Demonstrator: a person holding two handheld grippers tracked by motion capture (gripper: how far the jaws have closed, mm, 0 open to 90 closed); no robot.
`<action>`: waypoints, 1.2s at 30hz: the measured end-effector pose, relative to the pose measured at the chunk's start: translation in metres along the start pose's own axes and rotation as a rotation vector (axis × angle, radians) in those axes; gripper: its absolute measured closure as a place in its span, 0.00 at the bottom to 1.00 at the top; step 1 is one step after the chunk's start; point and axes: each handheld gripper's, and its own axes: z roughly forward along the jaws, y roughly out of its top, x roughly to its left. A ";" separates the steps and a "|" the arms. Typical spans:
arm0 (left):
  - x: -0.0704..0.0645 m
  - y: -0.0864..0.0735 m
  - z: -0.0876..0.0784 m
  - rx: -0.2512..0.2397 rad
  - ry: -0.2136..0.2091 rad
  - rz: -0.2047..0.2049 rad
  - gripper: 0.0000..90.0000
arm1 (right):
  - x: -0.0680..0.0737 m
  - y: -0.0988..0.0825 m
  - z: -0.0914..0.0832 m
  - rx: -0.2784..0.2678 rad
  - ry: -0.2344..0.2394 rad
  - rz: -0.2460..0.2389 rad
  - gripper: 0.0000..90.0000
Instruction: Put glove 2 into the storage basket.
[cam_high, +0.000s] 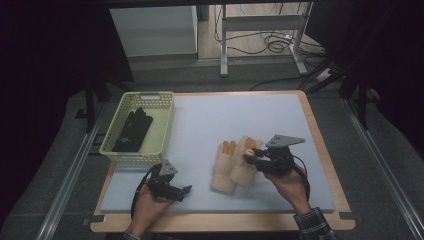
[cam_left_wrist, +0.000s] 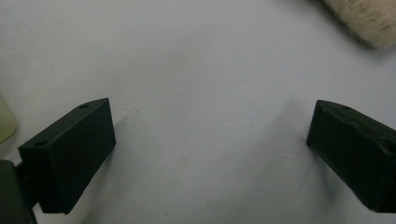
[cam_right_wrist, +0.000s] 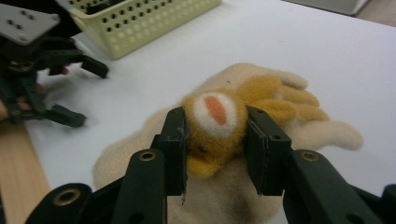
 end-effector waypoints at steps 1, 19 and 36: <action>0.000 0.000 0.000 0.000 0.000 0.000 0.02 | 0.004 0.002 0.004 0.000 0.012 -0.004 0.68; 0.000 0.000 0.000 0.005 0.000 0.005 0.02 | 0.027 -0.018 0.088 0.131 -0.016 -0.028 0.54; 0.000 0.000 0.000 0.002 0.000 0.003 0.02 | -0.005 -0.033 0.037 0.095 -0.101 0.012 0.53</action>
